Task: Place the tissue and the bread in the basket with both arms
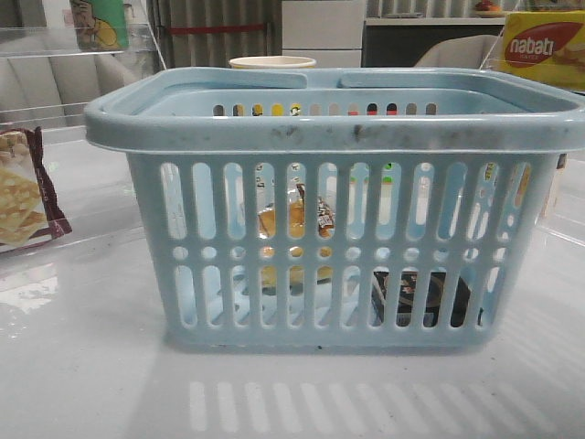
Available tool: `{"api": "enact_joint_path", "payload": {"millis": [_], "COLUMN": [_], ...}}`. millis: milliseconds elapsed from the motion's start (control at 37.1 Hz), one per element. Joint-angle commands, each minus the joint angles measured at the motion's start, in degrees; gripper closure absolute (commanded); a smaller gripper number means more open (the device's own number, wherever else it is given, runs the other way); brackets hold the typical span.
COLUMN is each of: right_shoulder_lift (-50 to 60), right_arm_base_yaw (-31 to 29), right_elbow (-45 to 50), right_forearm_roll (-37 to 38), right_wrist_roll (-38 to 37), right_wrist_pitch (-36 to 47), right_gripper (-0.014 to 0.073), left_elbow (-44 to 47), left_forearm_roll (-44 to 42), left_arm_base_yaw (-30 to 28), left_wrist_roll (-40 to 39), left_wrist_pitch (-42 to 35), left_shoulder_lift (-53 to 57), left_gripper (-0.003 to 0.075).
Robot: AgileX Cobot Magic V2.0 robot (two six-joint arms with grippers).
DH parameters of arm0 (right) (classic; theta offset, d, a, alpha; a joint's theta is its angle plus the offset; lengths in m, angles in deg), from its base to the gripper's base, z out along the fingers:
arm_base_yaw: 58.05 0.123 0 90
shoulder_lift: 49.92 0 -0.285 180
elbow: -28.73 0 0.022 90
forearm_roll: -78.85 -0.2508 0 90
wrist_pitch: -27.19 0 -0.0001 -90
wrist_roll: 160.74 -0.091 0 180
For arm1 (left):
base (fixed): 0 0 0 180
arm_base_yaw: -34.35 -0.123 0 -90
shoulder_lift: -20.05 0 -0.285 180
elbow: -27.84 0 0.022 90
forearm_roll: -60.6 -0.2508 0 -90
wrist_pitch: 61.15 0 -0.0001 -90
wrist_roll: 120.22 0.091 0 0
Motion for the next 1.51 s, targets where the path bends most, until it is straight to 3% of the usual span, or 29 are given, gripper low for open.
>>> {"api": "enact_joint_path", "payload": {"millis": [0,1185,1346,1481], "right_shoulder_lift": [-0.1,0.5,6.0,13.9], "right_arm_base_yaw": [-0.1,0.1,-5.7,-16.5], "right_elbow": [-1.5,-1.0,2.6,11.5], "right_forearm_roll": [0.8,0.8,1.4,1.4], "right_wrist_roll": [0.4,0.4,0.8,0.8], "right_wrist_pitch": [3.9,4.3,7.1,21.0], "right_gripper": [0.0536,0.0536,0.0536,0.0536], "left_elbow": [0.0,0.2,0.2,0.2], "left_forearm_roll": [0.7,0.7,0.7,0.7], "left_arm_base_yaw": [-1.3,-2.2,-2.2,-2.2], "left_wrist_roll": [0.0,0.0,0.0,0.0], "left_wrist_pitch": [-7.6,-9.6,-9.6,-9.6], "left_shoulder_lift": [1.0,1.0,1.0,1.0], "left_gripper": [0.0629,0.0629,0.0629,0.0629]}}
